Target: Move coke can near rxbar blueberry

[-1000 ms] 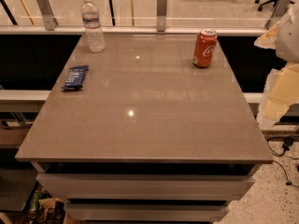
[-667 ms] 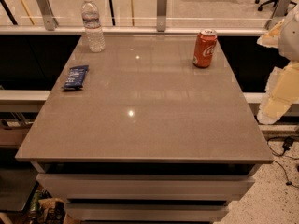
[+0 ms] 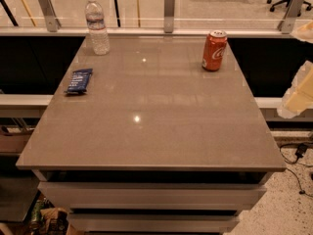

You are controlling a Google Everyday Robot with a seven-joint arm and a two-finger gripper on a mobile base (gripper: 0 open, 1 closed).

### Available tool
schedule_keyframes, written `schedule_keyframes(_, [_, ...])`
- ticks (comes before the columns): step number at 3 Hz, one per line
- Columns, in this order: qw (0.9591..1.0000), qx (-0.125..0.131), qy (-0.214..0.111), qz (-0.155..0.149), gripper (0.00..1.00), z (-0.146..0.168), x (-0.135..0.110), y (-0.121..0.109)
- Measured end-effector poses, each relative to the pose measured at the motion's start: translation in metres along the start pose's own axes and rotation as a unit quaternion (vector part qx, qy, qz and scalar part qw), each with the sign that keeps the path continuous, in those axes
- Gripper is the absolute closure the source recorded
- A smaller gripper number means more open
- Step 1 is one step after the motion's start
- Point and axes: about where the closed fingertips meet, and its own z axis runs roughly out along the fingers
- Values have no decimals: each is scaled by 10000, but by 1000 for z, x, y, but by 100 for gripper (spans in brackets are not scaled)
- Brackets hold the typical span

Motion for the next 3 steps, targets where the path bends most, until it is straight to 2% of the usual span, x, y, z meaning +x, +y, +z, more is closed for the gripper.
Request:
schedule_keyframes(1, [9973, 365, -361, 523, 0, -2, 6, -20])
schedule_keyframes(2, [9890, 625, -779, 1094, 0, 3, 5, -43])
schedule_keyframes(3, [9811, 746, -1102, 1403, 0, 13, -6, -63])
